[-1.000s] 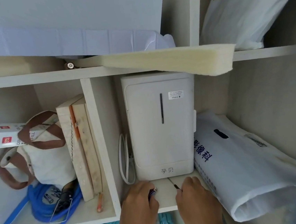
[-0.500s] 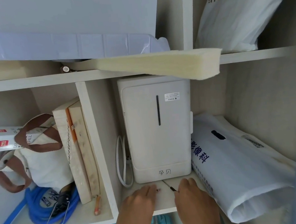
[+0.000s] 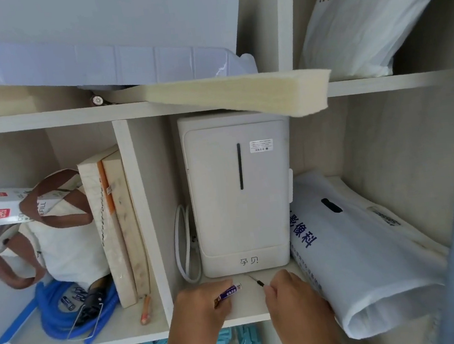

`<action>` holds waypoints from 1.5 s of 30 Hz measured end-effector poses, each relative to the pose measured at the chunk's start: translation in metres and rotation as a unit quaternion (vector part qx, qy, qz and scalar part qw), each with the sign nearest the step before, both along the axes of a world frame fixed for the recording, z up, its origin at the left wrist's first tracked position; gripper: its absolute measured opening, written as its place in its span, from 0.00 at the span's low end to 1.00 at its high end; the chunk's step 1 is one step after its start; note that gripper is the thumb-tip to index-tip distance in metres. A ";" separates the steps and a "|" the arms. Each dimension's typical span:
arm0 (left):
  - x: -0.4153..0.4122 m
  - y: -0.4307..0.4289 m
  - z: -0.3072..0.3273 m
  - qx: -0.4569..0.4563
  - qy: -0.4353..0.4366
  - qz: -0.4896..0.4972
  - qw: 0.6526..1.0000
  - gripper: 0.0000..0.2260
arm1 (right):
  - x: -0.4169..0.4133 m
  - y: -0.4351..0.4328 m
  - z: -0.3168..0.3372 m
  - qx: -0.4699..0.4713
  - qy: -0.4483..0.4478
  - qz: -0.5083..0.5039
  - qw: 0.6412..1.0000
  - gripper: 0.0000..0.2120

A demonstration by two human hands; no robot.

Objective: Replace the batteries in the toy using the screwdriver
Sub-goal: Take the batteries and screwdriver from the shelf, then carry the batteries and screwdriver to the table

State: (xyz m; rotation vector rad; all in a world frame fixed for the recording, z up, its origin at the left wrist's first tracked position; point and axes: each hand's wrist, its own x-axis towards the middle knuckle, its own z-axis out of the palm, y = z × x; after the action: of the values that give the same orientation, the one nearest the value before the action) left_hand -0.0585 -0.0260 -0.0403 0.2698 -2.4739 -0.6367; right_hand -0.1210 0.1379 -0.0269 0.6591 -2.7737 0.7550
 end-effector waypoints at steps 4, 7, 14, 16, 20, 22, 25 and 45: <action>0.017 0.012 0.010 0.196 0.032 0.001 0.980 0.18 | 0.005 0.005 -0.001 -0.153 -0.004 0.015 0.988 0.08; 0.028 0.016 0.015 0.267 0.033 -0.002 0.963 0.17 | 0.013 0.008 -0.004 -0.243 -0.024 0.045 0.969 0.09; 0.067 0.016 0.029 0.331 0.049 0.015 0.942 0.16 | 0.038 0.008 0.000 -0.371 -0.090 0.117 0.917 0.15; 0.084 0.012 0.031 0.325 0.045 0.030 0.944 0.16 | 0.047 0.001 -0.002 -0.387 -0.101 0.135 0.907 0.15; 0.130 0.002 0.033 0.329 0.030 0.091 0.940 0.16 | 0.072 -0.023 -0.010 -0.406 -0.121 0.175 0.889 0.15; 0.159 -0.007 0.032 0.309 0.036 0.142 0.940 0.15 | 0.089 -0.041 -0.016 -0.402 -0.128 0.205 0.883 0.14; 0.209 -0.025 0.028 0.253 0.051 0.216 0.942 0.17 | 0.126 -0.076 -0.024 -0.384 -0.167 0.264 0.869 0.13; 0.685 -0.178 0.024 0.108 0.145 0.531 0.828 0.13 | 0.550 -0.367 -0.022 -0.275 -0.237 0.627 0.689 0.14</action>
State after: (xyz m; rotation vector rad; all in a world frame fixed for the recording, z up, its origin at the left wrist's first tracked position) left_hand 0.6263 -0.2043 -0.0160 1.3882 -1.5720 -0.3930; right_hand 0.4292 -0.2294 -0.0486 2.4714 -1.7339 2.0629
